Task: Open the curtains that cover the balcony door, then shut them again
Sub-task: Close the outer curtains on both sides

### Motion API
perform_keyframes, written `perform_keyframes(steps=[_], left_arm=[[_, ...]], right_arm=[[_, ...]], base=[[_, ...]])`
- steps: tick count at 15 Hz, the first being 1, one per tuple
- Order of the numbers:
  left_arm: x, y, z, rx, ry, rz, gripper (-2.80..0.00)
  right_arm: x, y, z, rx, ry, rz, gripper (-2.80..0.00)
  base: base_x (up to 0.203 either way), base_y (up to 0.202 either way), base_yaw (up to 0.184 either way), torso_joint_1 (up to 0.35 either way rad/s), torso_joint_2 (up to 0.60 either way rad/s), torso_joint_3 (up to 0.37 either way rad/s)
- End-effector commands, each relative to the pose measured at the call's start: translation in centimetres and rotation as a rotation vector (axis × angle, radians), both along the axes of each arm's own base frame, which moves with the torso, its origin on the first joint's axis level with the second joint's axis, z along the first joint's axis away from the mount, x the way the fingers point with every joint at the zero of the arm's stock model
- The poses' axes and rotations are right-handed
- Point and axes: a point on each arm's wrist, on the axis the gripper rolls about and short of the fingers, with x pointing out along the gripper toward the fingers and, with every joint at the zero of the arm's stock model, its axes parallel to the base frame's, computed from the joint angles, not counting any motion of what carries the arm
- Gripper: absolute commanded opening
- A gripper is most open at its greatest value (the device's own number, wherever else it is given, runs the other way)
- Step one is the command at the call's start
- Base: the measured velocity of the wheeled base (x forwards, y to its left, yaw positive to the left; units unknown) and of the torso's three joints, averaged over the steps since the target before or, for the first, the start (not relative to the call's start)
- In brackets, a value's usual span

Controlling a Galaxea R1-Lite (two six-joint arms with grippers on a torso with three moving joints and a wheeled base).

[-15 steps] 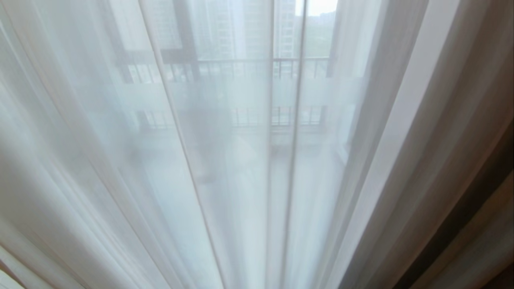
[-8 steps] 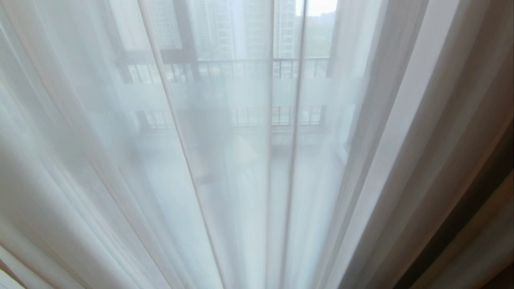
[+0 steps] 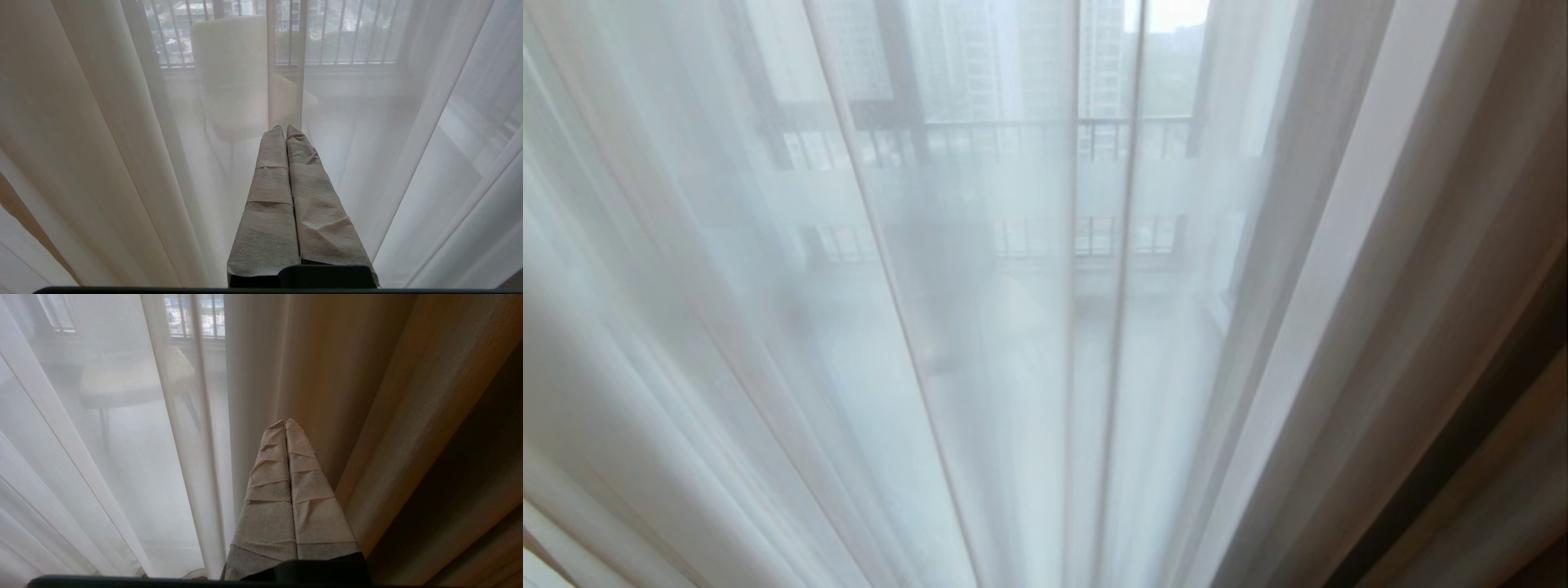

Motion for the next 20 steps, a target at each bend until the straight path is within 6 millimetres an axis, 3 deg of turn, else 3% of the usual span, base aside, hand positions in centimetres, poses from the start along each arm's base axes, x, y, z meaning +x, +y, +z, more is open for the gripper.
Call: perform_keyframes(steps=[1, 7, 13, 20], left_arm=[[0.0, 0.0, 0.0, 0.000, -0.002, 0.000, -2.80], [0.0, 0.0, 0.0, 0.000, -0.002, 0.000, -2.80], [0.0, 0.0, 0.0, 0.000, -0.002, 0.000, -2.80], [0.0, 0.0, 0.0, 0.000, -0.002, 0.000, -2.80]], right_arm=[[0.0, 0.0, 0.0, -0.006, 0.001, 0.000, -2.80], [0.1, 0.0, 0.3, -0.004, 0.001, -0.001, -2.80], [0.8, -0.1, 5.5, 0.030, 0.018, -0.058, -2.80], [4.1, -1.1, 12.7, 0.093, 0.054, -0.538, -2.80]], base=[[0.000, 0.000, 0.000, 0.000, 0.00, 0.000], [0.000, 0.000, 0.000, 0.000, 0.00, 0.000], [0.000, 0.000, 0.000, 0.000, 0.00, 0.000], [0.000, 0.000, 0.000, 0.000, 0.00, 0.000]])
